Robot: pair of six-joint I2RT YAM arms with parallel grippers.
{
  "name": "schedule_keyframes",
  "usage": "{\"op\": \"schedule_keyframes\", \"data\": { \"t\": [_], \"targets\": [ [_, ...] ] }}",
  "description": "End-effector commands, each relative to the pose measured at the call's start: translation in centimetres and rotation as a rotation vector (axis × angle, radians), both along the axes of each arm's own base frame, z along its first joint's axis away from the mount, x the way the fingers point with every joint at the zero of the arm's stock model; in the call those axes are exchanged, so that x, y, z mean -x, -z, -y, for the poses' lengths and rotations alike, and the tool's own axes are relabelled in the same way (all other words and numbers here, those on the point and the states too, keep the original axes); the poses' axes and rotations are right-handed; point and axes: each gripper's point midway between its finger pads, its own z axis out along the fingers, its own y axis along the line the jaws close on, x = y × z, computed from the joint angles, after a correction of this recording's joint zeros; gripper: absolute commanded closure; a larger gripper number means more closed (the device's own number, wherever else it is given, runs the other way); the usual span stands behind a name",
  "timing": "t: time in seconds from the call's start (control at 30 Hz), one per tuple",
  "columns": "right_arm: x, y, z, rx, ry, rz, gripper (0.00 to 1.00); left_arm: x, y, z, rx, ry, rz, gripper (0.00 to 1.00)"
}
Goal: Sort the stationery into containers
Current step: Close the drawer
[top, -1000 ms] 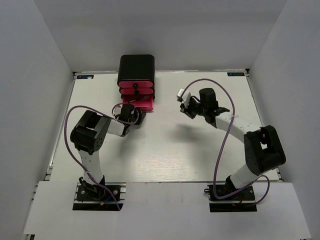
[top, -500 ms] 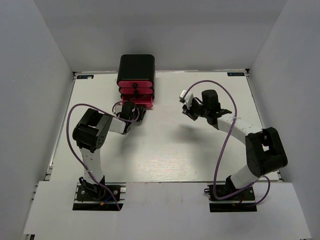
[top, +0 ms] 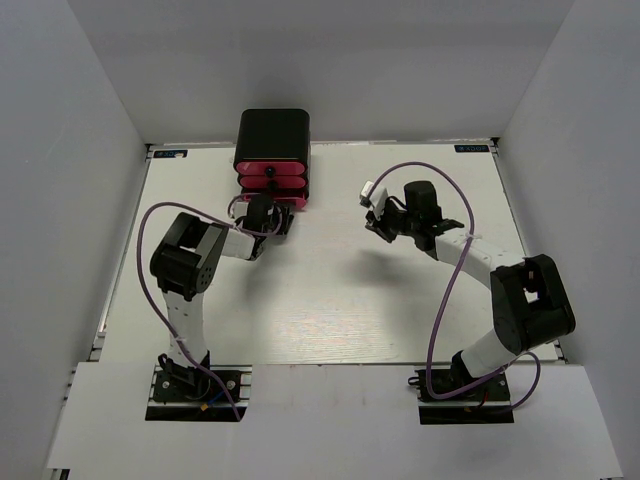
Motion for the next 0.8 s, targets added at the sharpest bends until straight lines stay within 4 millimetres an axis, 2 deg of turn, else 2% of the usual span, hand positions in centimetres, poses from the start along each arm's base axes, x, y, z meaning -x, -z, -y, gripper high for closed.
{"op": "schedule_keyframes", "data": {
  "t": [0.0, 0.07, 0.1, 0.17, 0.2, 0.27, 0.67, 0.77],
  "targets": [
    [-0.1, -2.1, 0.0, -0.039, -0.003, 0.049, 0.84, -1.3, -1.2, 0.0, -0.015, -0.004, 0.026, 0.5],
    [-0.2, -2.0, 0.1, -0.037, -0.002, 0.049, 0.84, -1.4, -0.8, 0.0, -0.019, -0.004, 0.017, 0.48],
    [-0.2, -2.2, 0.1, -0.038, 0.0, 0.052, 0.84, -1.7, -1.3, 0.2, -0.015, -0.004, 0.028, 0.47],
    [-0.2, -2.0, 0.2, -0.037, 0.002, 0.047, 0.84, -1.7, -0.6, 0.2, -0.025, -0.003, 0.001, 0.44],
    [-0.3, -2.0, 0.3, -0.038, 0.005, 0.046, 0.84, -2.3, -1.4, 0.4, -0.02, -0.004, 0.013, 0.44],
    [-0.3, -2.0, 0.4, -0.039, 0.004, 0.048, 0.84, -2.3, -0.8, 0.4, -0.035, 0.001, -0.005, 0.42],
    [-0.7, -2.4, 0.4, -0.043, 0.007, 0.055, 0.84, -2.9, -1.2, 0.6, -0.036, 0.001, -0.006, 0.4],
    [-0.7, -2.3, 0.5, -0.039, 0.011, 0.052, 0.84, -2.1, -0.9, 0.7, -0.031, 0.017, -0.018, 0.53]
  ]
}}
